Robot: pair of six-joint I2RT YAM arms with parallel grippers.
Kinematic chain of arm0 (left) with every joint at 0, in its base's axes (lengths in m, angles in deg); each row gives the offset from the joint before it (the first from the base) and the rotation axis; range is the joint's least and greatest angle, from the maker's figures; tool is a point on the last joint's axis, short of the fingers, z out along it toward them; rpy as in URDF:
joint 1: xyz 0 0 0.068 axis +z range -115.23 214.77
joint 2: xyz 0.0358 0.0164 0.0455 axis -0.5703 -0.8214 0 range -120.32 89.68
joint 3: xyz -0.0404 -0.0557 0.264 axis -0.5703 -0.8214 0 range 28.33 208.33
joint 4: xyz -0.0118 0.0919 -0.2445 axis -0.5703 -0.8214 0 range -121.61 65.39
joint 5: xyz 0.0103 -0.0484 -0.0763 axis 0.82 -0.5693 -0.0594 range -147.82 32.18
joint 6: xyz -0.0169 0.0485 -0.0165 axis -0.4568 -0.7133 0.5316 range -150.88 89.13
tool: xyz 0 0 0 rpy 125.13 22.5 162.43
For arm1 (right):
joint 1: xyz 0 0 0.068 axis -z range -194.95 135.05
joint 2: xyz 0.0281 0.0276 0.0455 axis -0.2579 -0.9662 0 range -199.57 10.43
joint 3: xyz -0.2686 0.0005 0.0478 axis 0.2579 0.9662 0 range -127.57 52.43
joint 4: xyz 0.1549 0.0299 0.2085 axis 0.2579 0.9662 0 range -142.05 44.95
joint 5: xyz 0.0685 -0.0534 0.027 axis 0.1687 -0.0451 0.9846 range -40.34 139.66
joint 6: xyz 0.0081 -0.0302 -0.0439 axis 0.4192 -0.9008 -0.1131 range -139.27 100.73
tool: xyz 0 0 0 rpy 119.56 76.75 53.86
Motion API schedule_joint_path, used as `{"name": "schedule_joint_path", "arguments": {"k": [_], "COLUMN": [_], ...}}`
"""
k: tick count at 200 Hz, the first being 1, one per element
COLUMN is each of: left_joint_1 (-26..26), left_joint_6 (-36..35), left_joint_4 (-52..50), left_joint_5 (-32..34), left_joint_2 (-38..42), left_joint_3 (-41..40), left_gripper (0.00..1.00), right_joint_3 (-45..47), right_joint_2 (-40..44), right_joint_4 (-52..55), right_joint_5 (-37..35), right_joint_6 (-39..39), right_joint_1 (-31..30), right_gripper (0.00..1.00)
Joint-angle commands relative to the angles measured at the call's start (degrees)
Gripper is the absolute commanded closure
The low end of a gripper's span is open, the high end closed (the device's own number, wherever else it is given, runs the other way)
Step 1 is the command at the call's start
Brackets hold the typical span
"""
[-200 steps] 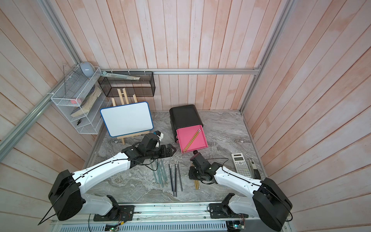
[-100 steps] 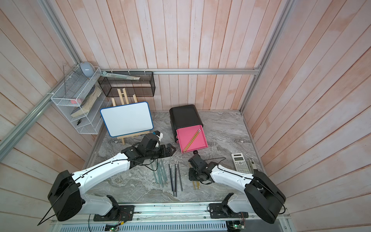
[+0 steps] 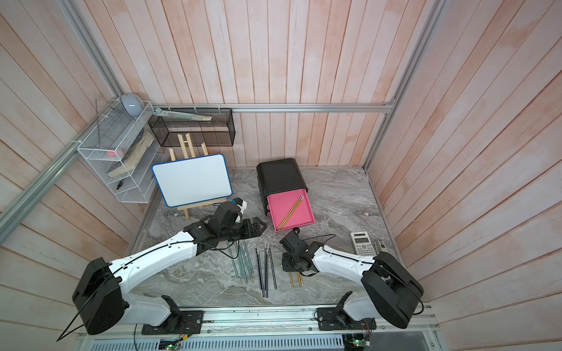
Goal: Please place the pencils in the drawer according to their color
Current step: Pick up the pencil from the center of the board.
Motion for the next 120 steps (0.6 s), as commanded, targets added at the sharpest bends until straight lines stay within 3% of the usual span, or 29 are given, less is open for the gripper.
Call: {"name": "schedule_joint_path", "arguments": {"k": [1,85,120], "left_joint_1": [-0.06,-0.04,-0.17], "left_joint_6": [0.14,0.05,0.05], "left_joint_4": [1.39,1.5,1.42], "left_joint_5": [0.28,0.24,0.32], "left_joint_2": [1.15,1.41,1.46], "left_joint_3": [-0.39,-0.2,-0.16], "left_gripper": [0.01,0.0,0.0], "right_joint_3": [-1.13,-2.91,-2.18], "right_joint_2": [-2.73,-8.99,-9.75], "right_joint_4": [4.24,6.81,6.03], "right_joint_5": [-2.95,-6.45,-5.77], "right_joint_6": [-1.36,-0.98,-0.58], "right_joint_1": [-1.86,-6.54,-6.88], "right_gripper": [0.69,0.77,0.87]}}
